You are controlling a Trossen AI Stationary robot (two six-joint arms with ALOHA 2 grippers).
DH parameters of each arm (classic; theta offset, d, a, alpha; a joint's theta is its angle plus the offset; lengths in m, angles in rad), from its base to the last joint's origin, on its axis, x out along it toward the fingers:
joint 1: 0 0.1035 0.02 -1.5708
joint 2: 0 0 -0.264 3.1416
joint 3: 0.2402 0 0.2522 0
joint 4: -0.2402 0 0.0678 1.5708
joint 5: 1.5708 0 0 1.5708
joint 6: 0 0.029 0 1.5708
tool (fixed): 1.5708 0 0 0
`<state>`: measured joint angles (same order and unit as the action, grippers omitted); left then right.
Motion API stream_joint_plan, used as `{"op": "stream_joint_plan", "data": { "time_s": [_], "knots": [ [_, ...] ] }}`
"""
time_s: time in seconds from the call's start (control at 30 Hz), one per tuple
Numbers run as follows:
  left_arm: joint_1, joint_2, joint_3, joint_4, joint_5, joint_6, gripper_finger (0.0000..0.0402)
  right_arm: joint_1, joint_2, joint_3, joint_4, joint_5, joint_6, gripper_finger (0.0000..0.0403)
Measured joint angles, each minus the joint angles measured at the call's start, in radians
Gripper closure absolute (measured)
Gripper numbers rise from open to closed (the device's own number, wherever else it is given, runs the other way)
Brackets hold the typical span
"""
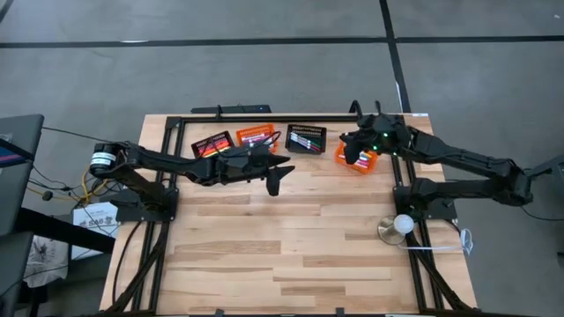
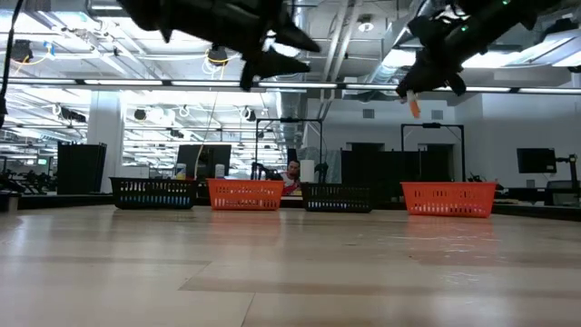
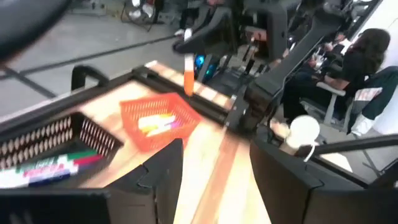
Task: Pick & Place Markers
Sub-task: Put the orange small highlighter pen into the left orange bin
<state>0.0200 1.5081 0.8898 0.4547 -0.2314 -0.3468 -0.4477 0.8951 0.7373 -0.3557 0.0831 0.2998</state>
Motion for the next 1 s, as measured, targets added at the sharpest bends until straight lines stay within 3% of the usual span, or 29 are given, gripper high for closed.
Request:
{"op": "stream_joint_plan", "data": {
  "time_s": [0.27,0.43,1.0],
  "knots": [
    [0.005,-0.078,-0.125,-0.002,-0.009,-0.042,0.0224,-0.006,0.221,0.215,-0.36,0.183,-0.122,0.038],
    [0.033,-0.111,-0.159,-0.001,-0.011,-0.008,0.0225,-0.038,0.384,0.298,-0.532,0.225,-0.144,0.0378],
    [0.175,-0.154,-0.192,-0.001,-0.005,0.058,0.0225,-0.104,0.761,0.308,-0.572,0.238,-0.151,0.0365]
  ]
}}
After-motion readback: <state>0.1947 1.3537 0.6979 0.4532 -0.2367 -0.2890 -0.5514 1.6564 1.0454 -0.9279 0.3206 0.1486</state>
